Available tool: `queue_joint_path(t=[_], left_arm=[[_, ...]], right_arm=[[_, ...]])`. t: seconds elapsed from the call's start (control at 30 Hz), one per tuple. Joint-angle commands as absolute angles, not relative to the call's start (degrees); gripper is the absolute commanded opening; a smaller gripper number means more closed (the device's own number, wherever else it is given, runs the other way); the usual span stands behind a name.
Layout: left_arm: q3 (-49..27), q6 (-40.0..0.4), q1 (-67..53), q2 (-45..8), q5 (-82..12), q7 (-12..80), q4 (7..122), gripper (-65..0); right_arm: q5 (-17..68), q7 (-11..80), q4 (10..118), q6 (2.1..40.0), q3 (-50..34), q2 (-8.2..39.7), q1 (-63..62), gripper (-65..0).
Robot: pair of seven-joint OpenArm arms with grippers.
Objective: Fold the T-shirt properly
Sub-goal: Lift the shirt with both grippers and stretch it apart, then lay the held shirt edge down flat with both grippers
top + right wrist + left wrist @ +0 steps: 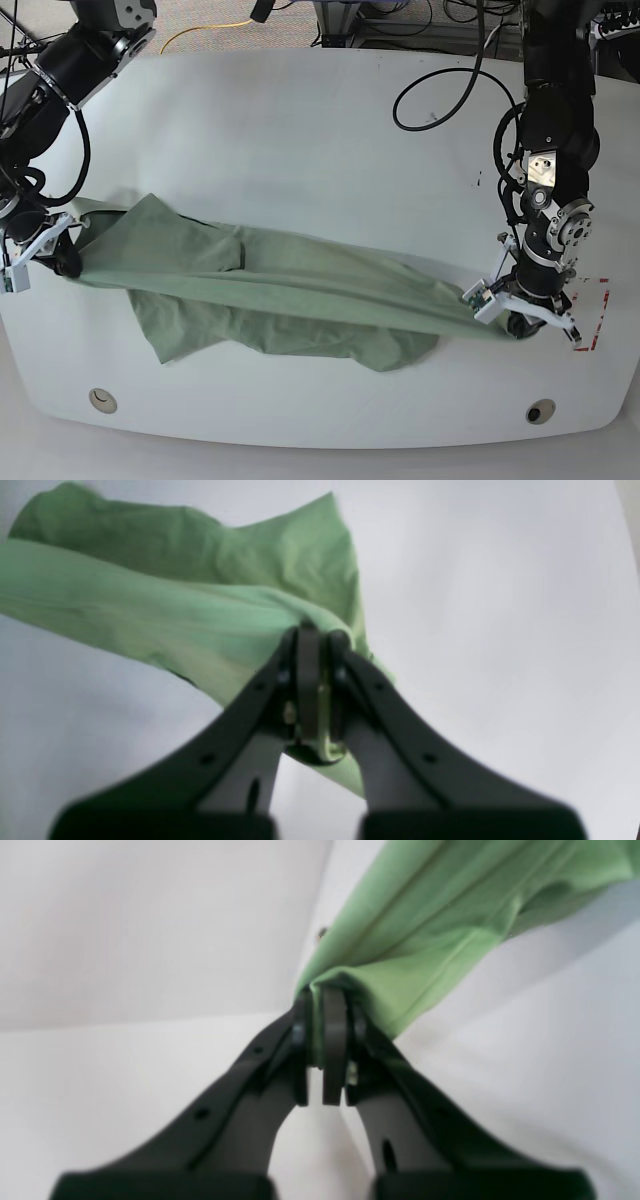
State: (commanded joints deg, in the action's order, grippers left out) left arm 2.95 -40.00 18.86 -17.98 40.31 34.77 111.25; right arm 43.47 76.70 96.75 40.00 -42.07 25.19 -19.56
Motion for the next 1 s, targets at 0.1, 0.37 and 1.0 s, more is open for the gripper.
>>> queue_joint_path(t=[0.1,0.37,1.0], left_arm=[[4.6,-40.0,25.6,-18.0,40.2,37.5,110.1,-65.0],[8.0,-40.0,41.8,-18.4,40.0,42.5,105.5,-65.0],[7.8,-40.0,59.1,-17.5,35.3,42.9,97.7,-65.0]], right_arm=[[43.6,76.7,92.0,40.0,-39.8,27.8,-25.9,-65.0],[43.3,76.6,82.1,40.0,-27.3,33.5,-46.5,-65.0],[43.6,76.6,72.5,40.0,-8.4,38.5,-71.2,-65.0]])
